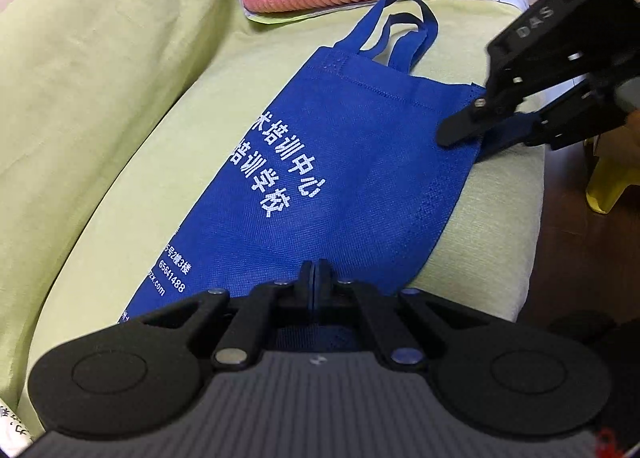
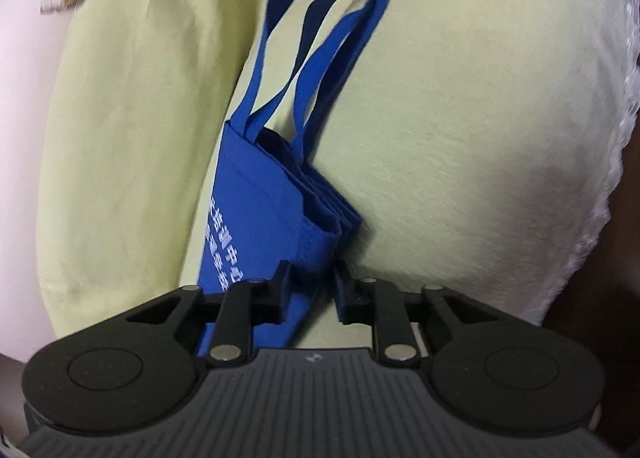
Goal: Fold shopping bag
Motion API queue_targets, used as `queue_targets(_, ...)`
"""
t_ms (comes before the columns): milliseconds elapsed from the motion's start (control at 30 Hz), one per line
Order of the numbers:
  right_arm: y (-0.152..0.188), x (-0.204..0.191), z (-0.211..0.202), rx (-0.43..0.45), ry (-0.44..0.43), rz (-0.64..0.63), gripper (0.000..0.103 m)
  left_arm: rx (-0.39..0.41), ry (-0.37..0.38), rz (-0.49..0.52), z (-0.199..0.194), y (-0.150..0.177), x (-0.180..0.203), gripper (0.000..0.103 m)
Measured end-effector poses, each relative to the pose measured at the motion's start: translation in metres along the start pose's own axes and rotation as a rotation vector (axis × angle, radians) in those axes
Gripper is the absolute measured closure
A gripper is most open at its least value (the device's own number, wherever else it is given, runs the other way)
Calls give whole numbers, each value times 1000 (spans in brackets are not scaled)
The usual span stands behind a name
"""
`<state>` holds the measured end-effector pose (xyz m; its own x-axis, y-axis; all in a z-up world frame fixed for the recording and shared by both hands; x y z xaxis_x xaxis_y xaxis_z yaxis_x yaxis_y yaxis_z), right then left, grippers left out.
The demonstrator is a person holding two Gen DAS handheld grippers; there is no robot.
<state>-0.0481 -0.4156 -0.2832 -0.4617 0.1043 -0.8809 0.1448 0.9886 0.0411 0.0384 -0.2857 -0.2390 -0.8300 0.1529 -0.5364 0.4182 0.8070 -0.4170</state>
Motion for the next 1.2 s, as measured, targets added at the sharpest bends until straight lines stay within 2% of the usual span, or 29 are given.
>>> queue_targets(133,-2,0,14,15,-37,25,100,5,0,-2,0,0,-1,103)
queue_targets(333,-9,-35,37,45,-15,-172,99,14,-31,-3,3,-1,-4,103)
queue_targets(433,-21,-62,63,-1,18,-240,98,6,-51,-7,8,-4,-8,103)
queue_targets(533,-32,-80,82,-81,73,-207,90,9,-42,-47,10,-5,-13,103)
queue_targets(600,-31,-83,79,-92,89,-220,79,15,-38,-65,11,-6,-14,103)
queue_targets(733,-20,-63,64,-94,43,-176,79,32,-38,-89,10,-5,-15,103)
queue_targets(833,-17,-64,63,-82,25,-164,79,40,-33,-105,10,-5,-16,103)
queue_targets(867,-16,-65,68,-84,21,-178,80,42,-32,-104,10,-5,-16,103)
queue_targets(900,-14,-68,74,-90,17,-192,88,44,-32,-101,10,-4,-15,103)
queue_targets(1000,-14,-78,96,-108,18,-217,100,45,-34,-105,11,-5,-18,103)
queue_targets(1200,-17,-108,126,-127,7,-337,101,16,-54,-60,22,-14,-31,103)
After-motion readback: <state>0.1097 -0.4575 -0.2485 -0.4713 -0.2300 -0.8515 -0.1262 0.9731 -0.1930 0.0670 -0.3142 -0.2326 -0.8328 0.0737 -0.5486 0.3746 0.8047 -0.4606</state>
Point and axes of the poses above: each gripper's, at about its wrist camera, not at the fingertips, and z roughly the way its jaws point, x to its right, y to its underside, the point moved 9 cm from there along z, roughly the way its jaws point, and after that the axes turned 15 degrees about z, right-handed, at the moved point
